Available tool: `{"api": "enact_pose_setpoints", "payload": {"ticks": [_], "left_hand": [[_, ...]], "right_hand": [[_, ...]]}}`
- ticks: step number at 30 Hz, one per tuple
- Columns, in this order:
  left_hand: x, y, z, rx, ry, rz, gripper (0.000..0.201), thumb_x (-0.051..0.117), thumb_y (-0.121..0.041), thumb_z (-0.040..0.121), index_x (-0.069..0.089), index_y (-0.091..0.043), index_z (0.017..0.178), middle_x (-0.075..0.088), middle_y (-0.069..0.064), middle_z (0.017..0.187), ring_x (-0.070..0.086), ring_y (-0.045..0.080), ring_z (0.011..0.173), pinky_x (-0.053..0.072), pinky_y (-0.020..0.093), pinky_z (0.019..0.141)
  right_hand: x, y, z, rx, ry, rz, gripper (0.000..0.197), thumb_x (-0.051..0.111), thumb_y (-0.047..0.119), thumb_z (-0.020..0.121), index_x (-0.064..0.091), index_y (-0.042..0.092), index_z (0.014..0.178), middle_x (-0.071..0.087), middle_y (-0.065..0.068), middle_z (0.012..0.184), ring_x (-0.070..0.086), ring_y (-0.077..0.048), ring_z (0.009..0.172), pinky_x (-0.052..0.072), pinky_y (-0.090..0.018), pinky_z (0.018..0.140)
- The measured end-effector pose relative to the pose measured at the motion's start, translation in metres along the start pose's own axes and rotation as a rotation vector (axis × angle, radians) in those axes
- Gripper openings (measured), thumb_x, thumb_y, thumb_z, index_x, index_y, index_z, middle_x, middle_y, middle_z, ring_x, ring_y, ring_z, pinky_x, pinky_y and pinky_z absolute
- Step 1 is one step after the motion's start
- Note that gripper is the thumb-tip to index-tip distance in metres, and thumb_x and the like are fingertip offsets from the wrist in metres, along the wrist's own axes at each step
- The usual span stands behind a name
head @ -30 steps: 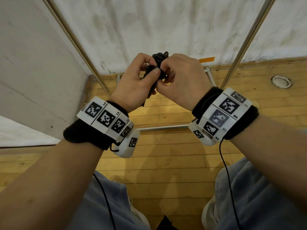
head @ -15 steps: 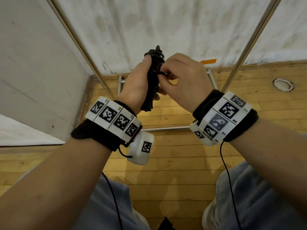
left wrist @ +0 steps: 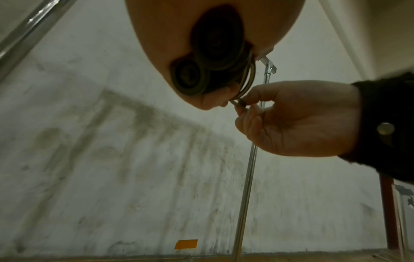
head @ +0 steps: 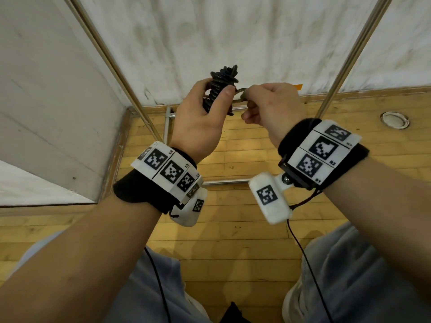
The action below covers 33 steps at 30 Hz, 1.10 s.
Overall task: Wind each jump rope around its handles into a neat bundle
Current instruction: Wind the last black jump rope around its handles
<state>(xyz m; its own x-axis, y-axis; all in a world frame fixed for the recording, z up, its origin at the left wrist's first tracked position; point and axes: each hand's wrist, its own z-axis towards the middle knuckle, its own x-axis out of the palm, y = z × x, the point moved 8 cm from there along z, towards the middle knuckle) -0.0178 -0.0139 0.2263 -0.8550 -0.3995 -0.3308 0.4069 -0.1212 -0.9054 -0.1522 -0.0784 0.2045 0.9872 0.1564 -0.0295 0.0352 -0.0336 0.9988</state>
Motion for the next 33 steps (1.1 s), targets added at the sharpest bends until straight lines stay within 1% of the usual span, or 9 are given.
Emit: {"api": "enact_pose_setpoints", "payload": {"ticks": [5,8,10,15,19,25,27,30,33], "left_hand": [[0.003,0.01,0.001,-0.074,0.016,-0.023,0.016,0.049,-0.04,0.096,0.052,-0.025,0.101,0.06,-0.009,0.073,0.056,0.008,0.05,0.043,0.023,0.047],[0.008,0.021,0.0,-0.162,0.101,-0.049,0.014,0.049,-0.033,0.098,0.05,-0.02,0.103,0.06,-0.002,0.082,0.058,0.014,0.065,0.047,0.031,0.057],[0.011,0.027,-0.002,-0.232,0.121,-0.154,0.014,0.052,-0.029,0.096,0.05,-0.016,0.101,0.059,0.001,0.083,0.057,0.019,0.069,0.047,0.037,0.062],[0.006,0.019,0.0,-0.197,-0.038,-0.162,0.021,0.067,-0.031,0.086,0.053,-0.016,0.09,0.063,-0.003,0.069,0.055,0.007,0.049,0.044,0.022,0.045],[0.005,0.018,0.003,-0.197,-0.049,-0.173,0.024,0.067,-0.023,0.083,0.049,-0.008,0.091,0.061,0.009,0.071,0.052,0.014,0.05,0.042,0.024,0.044],[0.002,0.017,0.003,-0.175,-0.049,-0.162,0.025,0.066,-0.023,0.083,0.048,-0.007,0.091,0.059,0.011,0.068,0.052,0.018,0.048,0.038,0.02,0.038],[-0.001,0.017,0.004,-0.181,-0.033,-0.185,0.021,0.064,-0.021,0.086,0.048,-0.011,0.097,0.06,0.011,0.072,0.055,0.019,0.052,0.041,0.021,0.041],[0.003,0.019,0.004,-0.179,0.073,-0.266,0.02,0.058,-0.013,0.091,0.048,-0.018,0.108,0.06,0.01,0.082,0.059,0.023,0.067,0.05,0.026,0.056],[0.006,0.018,0.002,-0.186,0.084,-0.232,0.015,0.064,-0.019,0.088,0.055,-0.017,0.1,0.063,0.008,0.081,0.061,0.022,0.065,0.049,0.03,0.056]], "right_hand": [[0.01,-0.011,-0.001,0.053,0.054,0.079,0.015,0.053,0.013,0.085,0.057,0.007,0.072,0.057,0.004,0.053,0.065,-0.023,0.05,0.053,-0.029,0.053],[0.022,-0.015,-0.006,0.072,0.148,0.046,0.015,0.047,0.014,0.094,0.054,0.01,0.081,0.063,-0.009,0.072,0.067,-0.025,0.052,0.052,-0.028,0.05],[0.026,-0.014,-0.008,0.043,0.174,-0.011,0.018,0.047,0.016,0.096,0.055,0.01,0.08,0.064,-0.009,0.07,0.067,-0.023,0.053,0.053,-0.028,0.049],[0.026,-0.016,-0.005,0.049,0.146,-0.037,0.024,0.045,0.02,0.098,0.055,0.008,0.079,0.058,-0.001,0.057,0.062,-0.019,0.046,0.052,-0.029,0.049],[0.015,-0.021,0.003,0.084,0.07,-0.007,0.024,0.044,0.019,0.098,0.055,0.009,0.078,0.05,-0.002,0.058,0.054,-0.014,0.04,0.047,-0.028,0.051],[0.004,-0.022,0.011,0.094,-0.002,0.011,0.023,0.049,0.018,0.095,0.056,0.008,0.076,0.052,0.001,0.049,0.054,-0.016,0.041,0.048,-0.029,0.053],[0.006,-0.02,0.01,0.069,0.028,-0.018,0.023,0.048,0.02,0.096,0.055,0.01,0.076,0.052,0.003,0.047,0.056,-0.016,0.044,0.05,-0.032,0.056],[0.011,-0.015,0.006,0.01,0.094,-0.015,0.021,0.046,0.016,0.097,0.054,0.011,0.078,0.056,-0.003,0.062,0.061,-0.018,0.051,0.055,-0.036,0.061],[0.013,-0.007,0.001,-0.037,0.122,0.03,0.018,0.048,0.013,0.096,0.059,0.012,0.082,0.066,-0.007,0.072,0.064,-0.019,0.056,0.057,-0.034,0.062]]}}
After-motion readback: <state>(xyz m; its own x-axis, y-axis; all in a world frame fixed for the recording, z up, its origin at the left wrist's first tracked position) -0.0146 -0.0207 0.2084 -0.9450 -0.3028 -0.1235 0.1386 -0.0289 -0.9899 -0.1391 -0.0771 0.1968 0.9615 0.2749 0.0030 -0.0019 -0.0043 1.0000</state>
